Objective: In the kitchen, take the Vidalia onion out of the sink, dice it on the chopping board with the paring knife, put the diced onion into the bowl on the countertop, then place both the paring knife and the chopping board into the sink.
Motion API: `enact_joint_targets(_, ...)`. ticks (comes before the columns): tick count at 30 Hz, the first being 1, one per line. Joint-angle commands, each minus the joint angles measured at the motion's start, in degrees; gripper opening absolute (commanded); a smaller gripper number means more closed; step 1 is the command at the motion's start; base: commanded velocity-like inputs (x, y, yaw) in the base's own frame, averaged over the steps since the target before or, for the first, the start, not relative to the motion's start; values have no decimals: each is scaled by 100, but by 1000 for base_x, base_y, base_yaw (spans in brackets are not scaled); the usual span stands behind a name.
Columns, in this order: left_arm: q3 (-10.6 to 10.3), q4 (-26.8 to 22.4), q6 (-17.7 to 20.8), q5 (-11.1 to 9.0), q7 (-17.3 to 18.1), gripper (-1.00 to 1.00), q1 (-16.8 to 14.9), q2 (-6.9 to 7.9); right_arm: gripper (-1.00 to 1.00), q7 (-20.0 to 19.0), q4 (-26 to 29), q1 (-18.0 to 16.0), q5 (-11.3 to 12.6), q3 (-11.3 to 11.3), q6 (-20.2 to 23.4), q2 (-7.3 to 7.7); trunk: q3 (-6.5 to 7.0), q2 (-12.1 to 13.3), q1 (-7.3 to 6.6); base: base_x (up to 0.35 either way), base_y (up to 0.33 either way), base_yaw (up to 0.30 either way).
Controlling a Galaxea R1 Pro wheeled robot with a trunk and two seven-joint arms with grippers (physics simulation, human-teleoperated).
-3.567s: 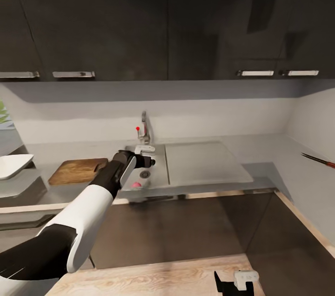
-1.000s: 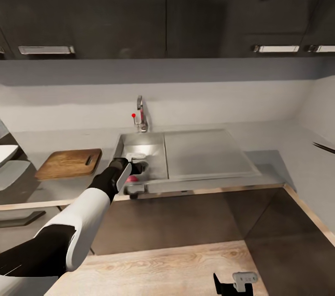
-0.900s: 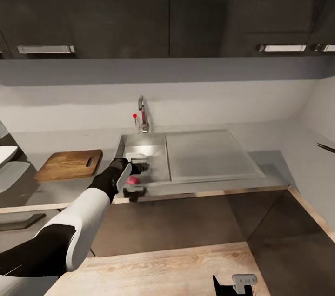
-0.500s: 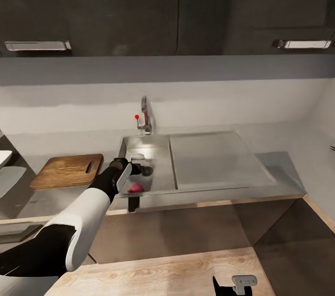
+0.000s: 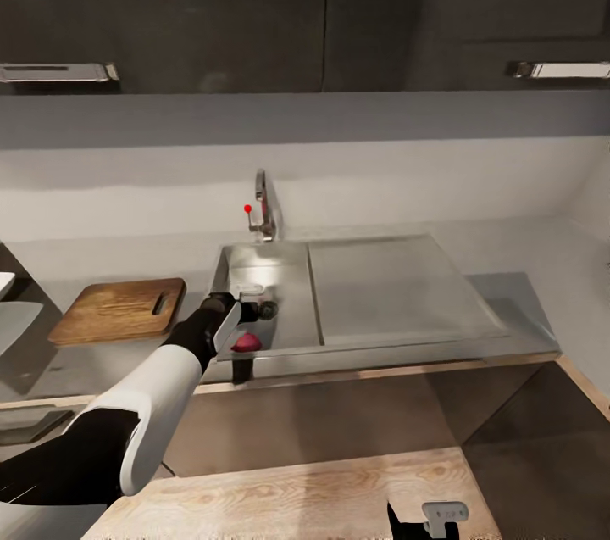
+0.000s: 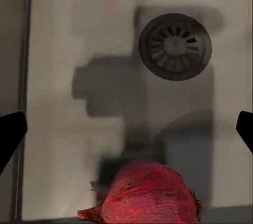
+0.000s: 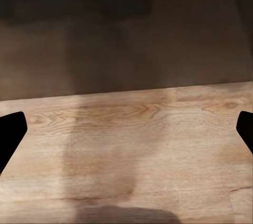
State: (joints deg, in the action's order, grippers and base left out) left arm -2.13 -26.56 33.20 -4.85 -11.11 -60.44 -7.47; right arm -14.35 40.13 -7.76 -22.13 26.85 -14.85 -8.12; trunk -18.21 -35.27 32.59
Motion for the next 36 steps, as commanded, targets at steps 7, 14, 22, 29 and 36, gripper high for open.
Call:
enact_joint_targets(7,-24,80,-127,-53,-41,100,-3,7,100,-50,3,-7,-46,55,-26,-6,-73,-8,1,-95,-57,0)
enact_joint_targets(14,-24,86,-137,-51,-41,100,-3,8,100,-50,3,-6,-46,57,-27,-7,-117,-8,1,-10,-6,0)
enact_joint_targets(22,-24,91,-138,-57,-41,100,-3,9,100,-50,3,-6,-46,57,-27,-5,-124,-8,1,-44,-1,0)
enact_joint_targets(29,-18,137,-142,-55,-41,100,-3,9,100,-50,3,-7,-46,57,-27,-6,-125,-8,1,-222,0,0)
enact_joint_targets(36,-16,179,-147,-51,-41,100,-3,9,100,-50,3,-7,-46,57,-27,-6,-125,-8,1,-98,0,0)
